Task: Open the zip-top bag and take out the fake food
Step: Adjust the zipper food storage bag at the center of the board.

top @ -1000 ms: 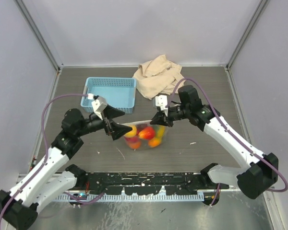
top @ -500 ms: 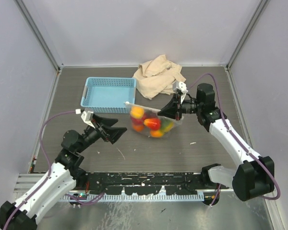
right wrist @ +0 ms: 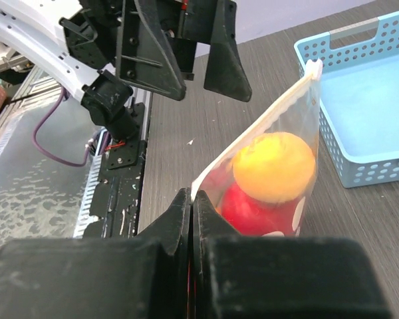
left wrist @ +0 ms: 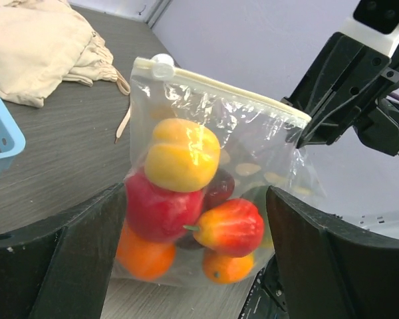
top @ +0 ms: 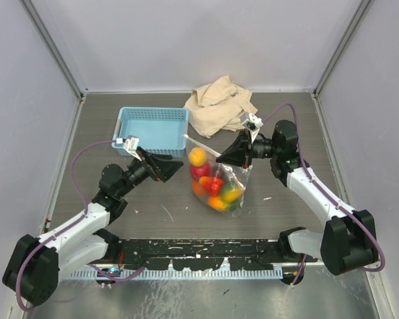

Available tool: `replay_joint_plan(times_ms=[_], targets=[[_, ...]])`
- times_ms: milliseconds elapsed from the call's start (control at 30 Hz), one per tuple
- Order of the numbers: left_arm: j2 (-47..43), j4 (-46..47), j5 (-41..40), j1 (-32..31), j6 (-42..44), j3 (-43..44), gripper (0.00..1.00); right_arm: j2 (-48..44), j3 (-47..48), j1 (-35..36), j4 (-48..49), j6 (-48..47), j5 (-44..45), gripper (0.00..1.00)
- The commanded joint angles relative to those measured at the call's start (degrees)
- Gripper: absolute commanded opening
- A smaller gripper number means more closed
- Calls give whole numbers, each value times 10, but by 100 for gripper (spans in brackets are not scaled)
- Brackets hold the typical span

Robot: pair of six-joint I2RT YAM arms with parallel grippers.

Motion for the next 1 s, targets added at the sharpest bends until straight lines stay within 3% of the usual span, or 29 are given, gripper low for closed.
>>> replay_joint_plan(times_ms=[0,133,367,500,767,867,967], targets=[[28,78,49,9,47,30,87,-2,19,3,67,31,-23,1],[75,101,99,22,57,49,91,8,41,6,59,37,-43,1],[185,297,148,55,-30,43,90,23,95,52,-112,-96,-55,1],[262,408,180,92,-116,45,88,17,103,59,-152,-128,-57,1],[282,411,228,96,-134,61,88,28,110,59,-157,-128,-69,1],[278,411,239,89,-143,68,78,36,112,59,-157,-125,-68,1],[280,410,245,86,-164,70,58,37,113,60,-157,-122,-65,1]])
